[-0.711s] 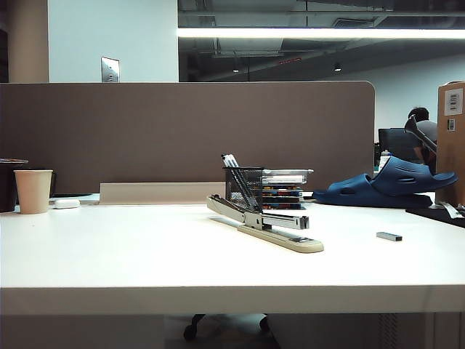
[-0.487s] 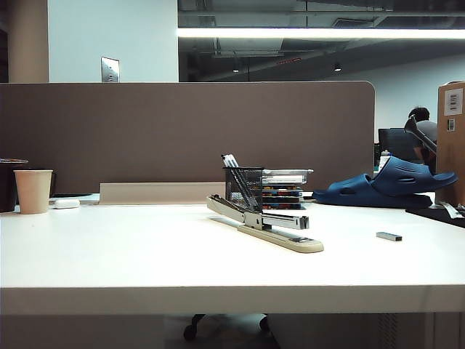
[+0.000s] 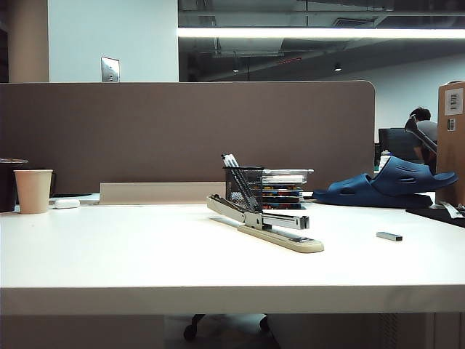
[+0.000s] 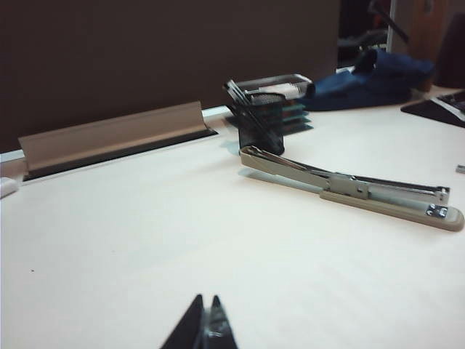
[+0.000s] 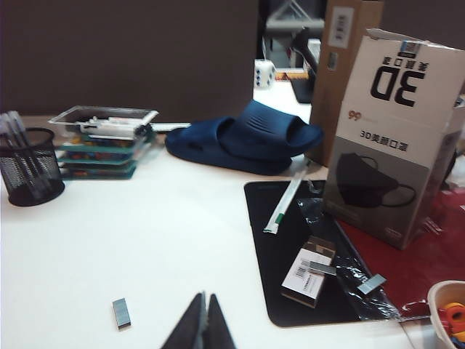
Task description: Pick up a set of staples and put them into the open stapler.
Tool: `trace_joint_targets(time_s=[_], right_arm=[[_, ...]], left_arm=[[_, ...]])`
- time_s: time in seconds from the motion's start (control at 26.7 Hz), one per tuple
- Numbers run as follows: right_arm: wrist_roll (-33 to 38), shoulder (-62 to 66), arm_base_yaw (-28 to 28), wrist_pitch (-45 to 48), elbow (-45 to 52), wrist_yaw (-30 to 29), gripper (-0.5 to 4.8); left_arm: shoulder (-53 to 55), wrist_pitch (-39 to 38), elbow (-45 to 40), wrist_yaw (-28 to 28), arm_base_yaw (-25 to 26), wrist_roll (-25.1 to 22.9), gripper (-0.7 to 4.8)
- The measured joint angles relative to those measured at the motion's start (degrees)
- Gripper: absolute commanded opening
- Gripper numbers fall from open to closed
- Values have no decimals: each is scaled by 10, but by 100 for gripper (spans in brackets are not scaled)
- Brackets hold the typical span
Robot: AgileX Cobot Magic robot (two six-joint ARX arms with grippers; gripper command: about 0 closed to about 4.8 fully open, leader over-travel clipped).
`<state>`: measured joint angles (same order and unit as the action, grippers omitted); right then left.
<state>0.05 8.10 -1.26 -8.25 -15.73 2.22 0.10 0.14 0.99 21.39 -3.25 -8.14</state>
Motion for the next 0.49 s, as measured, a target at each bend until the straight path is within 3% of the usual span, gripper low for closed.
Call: trace_joint_targets(time_s=[0.15,0.34,0.49], right_arm=[[0,109,0,-40,-84,-1,-2],[0,270,1,-128,-213,-35,-2],[-1,382,1,-161,-296,-68,-1]], left_arm=[[0,-33,22,1,-3,4,-6],[0,-59,55,6,-3,52,-6],[1,-74,75,41,-3,65,-6]])
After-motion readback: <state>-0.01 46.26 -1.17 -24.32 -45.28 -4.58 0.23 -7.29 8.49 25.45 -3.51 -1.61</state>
